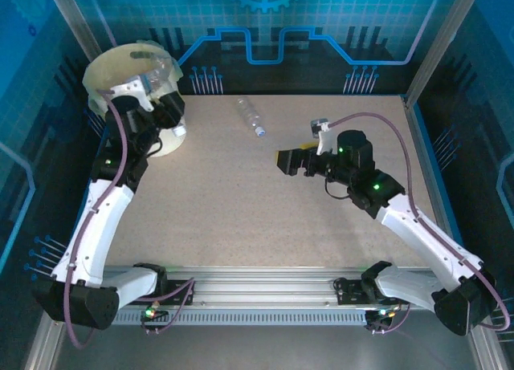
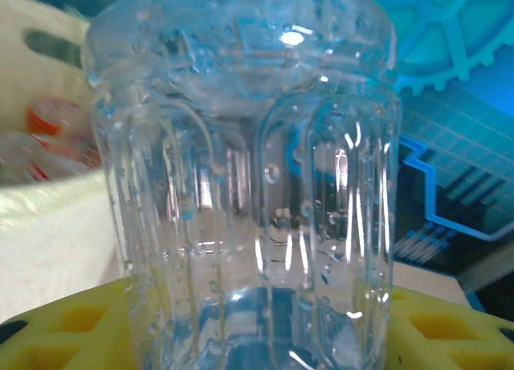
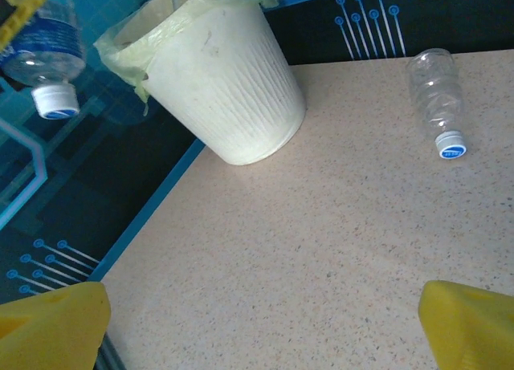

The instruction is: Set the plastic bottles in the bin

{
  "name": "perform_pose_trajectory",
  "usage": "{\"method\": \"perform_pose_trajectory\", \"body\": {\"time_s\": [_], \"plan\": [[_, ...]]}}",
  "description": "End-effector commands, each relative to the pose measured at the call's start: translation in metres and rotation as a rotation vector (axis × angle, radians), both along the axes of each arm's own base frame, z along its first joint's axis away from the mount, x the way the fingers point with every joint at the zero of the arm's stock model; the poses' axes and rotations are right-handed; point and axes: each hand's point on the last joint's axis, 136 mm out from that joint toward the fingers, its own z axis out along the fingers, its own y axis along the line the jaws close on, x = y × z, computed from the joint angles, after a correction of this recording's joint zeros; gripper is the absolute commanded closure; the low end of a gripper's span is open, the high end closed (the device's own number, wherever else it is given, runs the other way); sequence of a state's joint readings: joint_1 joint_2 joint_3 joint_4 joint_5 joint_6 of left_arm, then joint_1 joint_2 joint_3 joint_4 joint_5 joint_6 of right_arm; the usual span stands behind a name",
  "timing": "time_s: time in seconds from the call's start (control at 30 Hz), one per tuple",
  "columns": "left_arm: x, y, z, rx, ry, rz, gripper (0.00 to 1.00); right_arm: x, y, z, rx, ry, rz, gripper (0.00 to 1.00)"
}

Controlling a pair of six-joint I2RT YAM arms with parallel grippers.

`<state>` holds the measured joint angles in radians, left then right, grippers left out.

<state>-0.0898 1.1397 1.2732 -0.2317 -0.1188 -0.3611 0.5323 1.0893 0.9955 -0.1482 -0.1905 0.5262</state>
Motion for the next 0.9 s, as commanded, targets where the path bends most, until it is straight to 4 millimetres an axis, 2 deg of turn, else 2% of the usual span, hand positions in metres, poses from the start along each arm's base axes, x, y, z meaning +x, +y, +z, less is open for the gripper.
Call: {"method": "perform_pose_trajectory", "body": {"time_s": [0.0, 0.27, 0.4, 0.5, 0.7, 0.87], "plan": [[-0.002, 0.029, 0.025, 0.093, -0.041, 0.112, 0.55, 0.008, 0.001, 0.019, 0.000, -0.052, -0.034, 0.00], [0.026, 0.081, 0.042, 0.116, -0.056, 0.240, 0.54, 0.016, 0.009, 0.020, -0.014, -0.047, -0.030, 0.00], [0.050, 0.110, 0.046, 0.167, -0.046, 0.289, 0.54, 0.018, 0.011, 0.019, -0.024, -0.046, -0.035, 0.00], [0.072, 0.127, 0.048, 0.270, -0.064, 0.301, 0.52, 0.017, 0.011, 0.019, -0.035, -0.042, -0.037, 0.00], [0.109, 0.166, 0.039, 0.329, -0.015, 0.326, 0.51, 0.015, 0.005, 0.014, -0.055, -0.029, -0.061, 0.00], [0.135, 0.183, 0.024, 0.300, 0.035, 0.333, 0.51, 0.016, 0.002, 0.015, -0.060, -0.025, -0.080, 0.00]]}}
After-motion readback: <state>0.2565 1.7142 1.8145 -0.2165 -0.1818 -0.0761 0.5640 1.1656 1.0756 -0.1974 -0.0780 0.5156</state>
